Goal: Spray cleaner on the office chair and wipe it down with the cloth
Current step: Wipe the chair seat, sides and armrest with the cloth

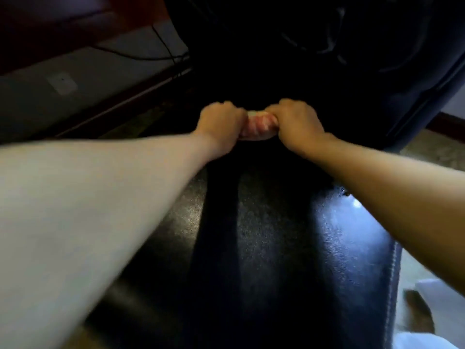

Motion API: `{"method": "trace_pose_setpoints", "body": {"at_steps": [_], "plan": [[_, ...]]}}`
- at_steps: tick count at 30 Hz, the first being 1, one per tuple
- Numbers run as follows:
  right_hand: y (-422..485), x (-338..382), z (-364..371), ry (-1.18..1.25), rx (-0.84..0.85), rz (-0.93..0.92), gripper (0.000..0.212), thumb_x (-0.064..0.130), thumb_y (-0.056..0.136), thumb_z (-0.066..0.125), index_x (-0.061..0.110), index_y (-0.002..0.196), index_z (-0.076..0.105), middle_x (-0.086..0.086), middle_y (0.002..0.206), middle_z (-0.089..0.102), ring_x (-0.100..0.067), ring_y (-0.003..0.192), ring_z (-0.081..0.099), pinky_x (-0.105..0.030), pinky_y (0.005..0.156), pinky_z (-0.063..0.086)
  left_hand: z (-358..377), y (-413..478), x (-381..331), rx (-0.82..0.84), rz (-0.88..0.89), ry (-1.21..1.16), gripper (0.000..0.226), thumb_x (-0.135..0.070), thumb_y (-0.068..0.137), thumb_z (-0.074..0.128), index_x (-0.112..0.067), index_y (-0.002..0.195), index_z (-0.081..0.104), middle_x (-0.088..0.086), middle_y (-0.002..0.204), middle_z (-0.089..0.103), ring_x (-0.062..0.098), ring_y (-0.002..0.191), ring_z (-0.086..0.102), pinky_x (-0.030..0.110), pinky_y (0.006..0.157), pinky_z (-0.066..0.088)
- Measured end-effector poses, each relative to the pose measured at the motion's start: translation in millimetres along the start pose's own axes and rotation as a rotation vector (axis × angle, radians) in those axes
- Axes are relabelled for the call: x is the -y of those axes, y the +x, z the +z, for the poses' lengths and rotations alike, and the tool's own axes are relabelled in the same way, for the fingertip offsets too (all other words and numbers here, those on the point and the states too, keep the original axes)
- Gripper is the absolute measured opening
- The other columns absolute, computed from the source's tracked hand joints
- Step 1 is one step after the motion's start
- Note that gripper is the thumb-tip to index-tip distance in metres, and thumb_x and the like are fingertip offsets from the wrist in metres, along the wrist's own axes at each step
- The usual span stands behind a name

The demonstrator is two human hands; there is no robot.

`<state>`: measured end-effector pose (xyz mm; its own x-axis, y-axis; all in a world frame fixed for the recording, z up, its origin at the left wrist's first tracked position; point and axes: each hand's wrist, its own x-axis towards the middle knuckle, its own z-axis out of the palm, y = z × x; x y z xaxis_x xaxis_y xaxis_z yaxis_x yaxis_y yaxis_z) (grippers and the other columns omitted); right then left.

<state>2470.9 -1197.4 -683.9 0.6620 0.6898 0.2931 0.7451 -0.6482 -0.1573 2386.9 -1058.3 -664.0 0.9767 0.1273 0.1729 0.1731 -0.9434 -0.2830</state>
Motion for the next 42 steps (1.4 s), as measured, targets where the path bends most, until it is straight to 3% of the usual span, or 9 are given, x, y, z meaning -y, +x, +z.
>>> {"method": "trace_pose_setpoints", "body": {"at_steps": [11,16,24,28,31,35,37,39,42], "plan": [[45.8,8.7,22.9,-0.093,-0.091,0.173,0.034,0.014,0.097,0.04,0.013,0.126,0.059,-0.022,0.127,0.055,-0.039,0.116,0.052,-0.04,0.091,0.042,37.1,50.0,28.0,-0.107,-0.025,-0.033,0.027,-0.011,0.09,0.05,-0.008,0.113,0.062,0.023,0.116,0.061,0.046,0.108,0.056,0.05,0.083,0.046],[25.2,10.2,19.0,-0.112,-0.09,0.139,0.038,0.006,0.093,0.044,0.015,0.128,0.056,-0.019,0.126,0.055,-0.038,0.113,0.053,-0.041,0.092,0.043,17.7,27.1,12.4,-0.029,-0.023,0.003,0.036,-0.011,0.094,0.045,-0.011,0.128,0.058,0.019,0.124,0.058,0.04,0.113,0.055,0.044,0.087,0.046],[-46.3,12.9,-10.3,-0.126,0.083,0.028,0.047,0.006,0.087,0.052,0.017,0.132,0.053,-0.014,0.119,0.056,-0.036,0.103,0.055,-0.036,0.085,0.044,-11.0,-37.7,-31.2,0.084,0.034,0.07,0.033,-0.004,0.096,0.037,-0.009,0.121,0.059,0.013,0.125,0.057,0.033,0.112,0.057,0.036,0.082,0.049],[-105.6,23.6,-38.1,-0.034,0.181,0.034,0.055,0.002,0.084,0.05,0.018,0.137,0.049,-0.015,0.13,0.054,-0.038,0.11,0.052,-0.035,0.092,0.041,-29.7,-83.6,-56.1,0.166,0.032,-0.045,0.031,-0.007,0.095,0.041,-0.012,0.115,0.064,0.011,0.121,0.06,0.032,0.107,0.06,0.035,0.078,0.051],[-159.0,22.2,-52.4,0.044,0.198,0.014,0.06,-0.002,0.072,0.055,0.013,0.13,0.055,-0.018,0.124,0.058,-0.041,0.109,0.056,-0.037,0.093,0.045,-52.8,-129.1,-83.0,0.205,0.013,-0.179,0.031,-0.005,0.094,0.042,-0.009,0.118,0.06,0.012,0.12,0.057,0.032,0.108,0.057,0.038,0.082,0.049],[-215.3,13.5,-78.1,0.045,0.315,0.034,0.057,0.015,0.063,0.05,0.011,0.118,0.061,-0.014,0.109,0.062,-0.039,0.101,0.058,-0.036,0.091,0.045,-82.8,-183.8,-116.0,0.3,0.01,-0.315,0.036,-0.005,0.093,0.04,-0.01,0.128,0.046,0.014,0.129,0.046,0.033,0.118,0.046,0.041,0.093,0.042],[-237.7,11.7,-93.7,0.034,0.347,-0.034,0.059,0.027,0.067,0.048,0.011,0.123,0.057,-0.013,0.109,0.061,-0.034,0.104,0.057,-0.035,0.095,0.044,-94.5,-199.6,-124.5,0.221,0.045,-0.337,0.038,-0.008,0.088,0.05,-0.013,0.126,0.05,0.013,0.124,0.05,0.031,0.113,0.051,0.036,0.091,0.044],[-255.3,7.0,-104.7,0.003,0.312,-0.105,0.053,0.033,0.073,0.048,0.013,0.121,0.059,-0.007,0.105,0.062,-0.026,0.097,0.061,-0.029,0.089,0.048,-103.1,-208.7,-128.8,0.133,0.054,-0.357,0.043,-0.013,0.079,0.066,-0.016,0.12,0.057,0.011,0.115,0.057,0.027,0.103,0.058,0.029,0.086,0.047],[-265.4,4.3,-103.1,-0.028,0.219,-0.13,0.038,0.023,0.072,0.066,0.018,0.11,0.064,0.002,0.092,0.064,-0.019,0.079,0.065,-0.022,0.069,0.054,-101.4,-212.9,-136.0,0.263,0.075,-0.334,0.05,-0.008,0.092,0.046,-0.015,0.14,0.035,0.011,0.137,0.041,0.029,0.125,0.042,0.035,0.103,0.035]]}}
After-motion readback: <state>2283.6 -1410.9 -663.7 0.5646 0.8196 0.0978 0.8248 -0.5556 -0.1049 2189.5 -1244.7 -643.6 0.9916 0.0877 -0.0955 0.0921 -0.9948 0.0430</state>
